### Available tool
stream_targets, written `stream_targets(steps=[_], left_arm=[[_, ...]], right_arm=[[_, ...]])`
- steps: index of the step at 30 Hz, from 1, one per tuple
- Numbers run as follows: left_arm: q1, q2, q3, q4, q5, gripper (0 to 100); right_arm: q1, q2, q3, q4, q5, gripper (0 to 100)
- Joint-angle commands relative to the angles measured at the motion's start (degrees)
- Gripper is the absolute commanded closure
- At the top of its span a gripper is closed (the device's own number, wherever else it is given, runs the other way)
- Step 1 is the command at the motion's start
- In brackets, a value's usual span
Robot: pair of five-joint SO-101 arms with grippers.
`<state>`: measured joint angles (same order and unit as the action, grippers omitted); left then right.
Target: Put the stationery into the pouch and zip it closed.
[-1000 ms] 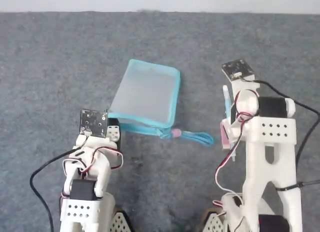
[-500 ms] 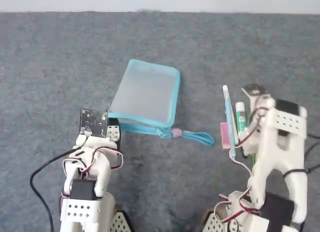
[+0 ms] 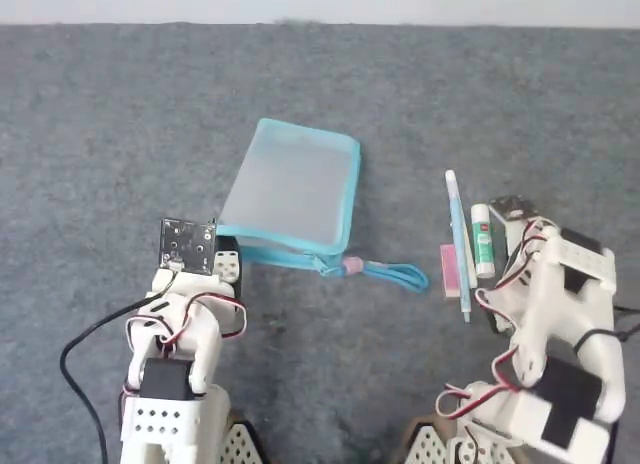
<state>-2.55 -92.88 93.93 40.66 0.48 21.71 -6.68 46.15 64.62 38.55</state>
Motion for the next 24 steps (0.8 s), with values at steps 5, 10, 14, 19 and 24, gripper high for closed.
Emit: stream_targets(steps=[5,10,14,19,24], left_arm=[[-0.4,-1.1,-2.3,0.1,0.6,99],[-0.4,-1.1,-2.3,0.1,0.6,99],[-0.4,-1.1,-2.3,0.1,0.6,99],[1.3,-1.1,0.1,-2.0,0.6,99],[6.6,-1.0,2.9,-5.3,0.9,99]], right_arm=[[1.0,3.2,-0.4,-3.6,2.7,86.4],[2.1,3.2,-0.7,-3.5,1.9,98.6],[2.1,3.2,-1.3,-1.5,2.0,96.4],[3.5,2.1,-9.8,8.2,1.7,99.1],[2.5,-8.3,-19.1,21.3,1.6,99.1]])
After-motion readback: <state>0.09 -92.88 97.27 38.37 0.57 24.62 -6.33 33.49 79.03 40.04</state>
